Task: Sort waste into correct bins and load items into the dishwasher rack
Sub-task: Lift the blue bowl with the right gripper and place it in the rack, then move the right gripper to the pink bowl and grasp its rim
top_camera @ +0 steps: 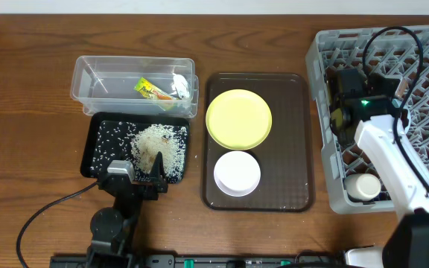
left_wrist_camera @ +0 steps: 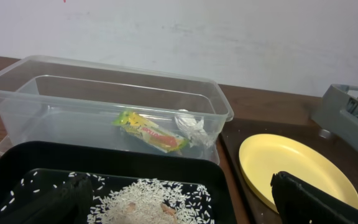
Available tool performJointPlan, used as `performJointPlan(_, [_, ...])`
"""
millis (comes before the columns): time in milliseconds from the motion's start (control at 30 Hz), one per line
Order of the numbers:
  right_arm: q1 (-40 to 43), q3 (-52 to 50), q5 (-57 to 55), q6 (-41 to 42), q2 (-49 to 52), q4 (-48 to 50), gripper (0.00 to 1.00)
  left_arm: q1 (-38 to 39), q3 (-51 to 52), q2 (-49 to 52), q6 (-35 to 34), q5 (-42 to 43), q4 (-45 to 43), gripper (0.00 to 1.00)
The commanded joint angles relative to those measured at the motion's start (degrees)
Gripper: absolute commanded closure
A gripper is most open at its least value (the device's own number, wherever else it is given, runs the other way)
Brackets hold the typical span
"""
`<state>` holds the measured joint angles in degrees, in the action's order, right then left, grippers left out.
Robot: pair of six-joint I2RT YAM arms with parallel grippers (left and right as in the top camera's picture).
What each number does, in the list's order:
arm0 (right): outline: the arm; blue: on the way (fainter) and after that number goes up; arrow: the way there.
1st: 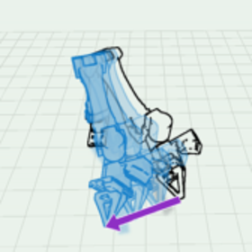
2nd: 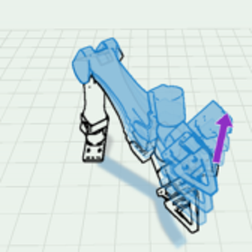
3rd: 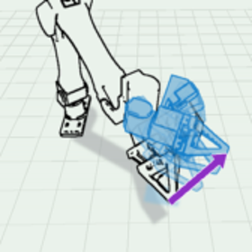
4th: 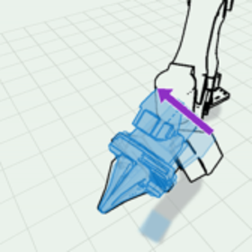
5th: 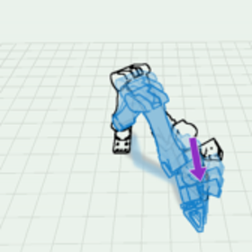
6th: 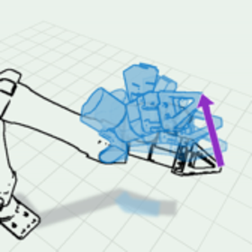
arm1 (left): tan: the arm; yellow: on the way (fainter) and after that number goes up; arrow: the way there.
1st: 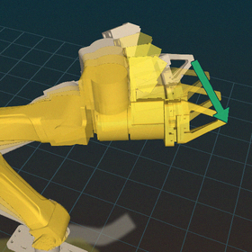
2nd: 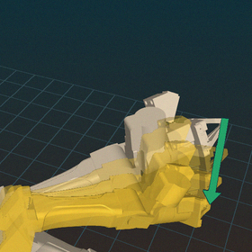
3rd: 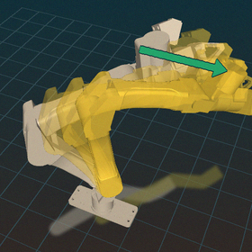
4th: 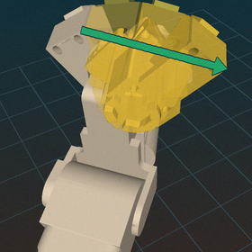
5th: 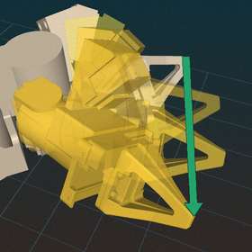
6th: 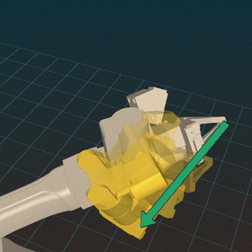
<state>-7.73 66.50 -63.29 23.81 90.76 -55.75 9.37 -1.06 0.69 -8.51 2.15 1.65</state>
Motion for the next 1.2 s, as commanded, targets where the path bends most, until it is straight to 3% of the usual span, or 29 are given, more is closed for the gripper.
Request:
performJointPlan(0, [0.96, -0.42, -2.21, -0.37, 2.05, -0.52, 0.99, -0.35, 0.83, -0.09, 1.01, -1.60, 2.36, 0.06])
performJointPlan(300, [-2.36, -0.57, 11.52, -2.99, 2.91, -3.37, 0.99, -0.35, 0.83, -0.09, 1.01, -1.57, 2.36, 0.06])
performJointPlan(533, [-7.39, -0.68, 9.07, 0.26, 2.89, -8.37, 0.99, -0.35, 0.83, -0.09, 1.01, -1.60, 2.36, 0.06])
performJointPlan(767, [-11.85, -0.66, 11.82, 13.55, 2.89, -17.79, 0.99, -0.35, 0.83, -0.09, 1.01, -1.57, 2.36, 0.06])
performJointPlan(900, [-14.62, -0.66, 17.66, 14.78, 2.86, -19.04, 0.98, -0.35, 0.83, -0.09, 1.01, -1.57, 2.36, 0.06])
performJointPlan(1000, [-16.04, -0.66, 21.99, 14.78, 2.86, -18.82, 0.89, -0.35, 0.83, -0.09, 1.01, -1.57, 2.36, 0.06])
performJointPlan(1167, [-17.31, -0.52, 27.41, 14.73, 2.75, -17.11, 0.82, -0.35, 0.83, -0.09, 1.01, -1.57, 2.36, 0.06])
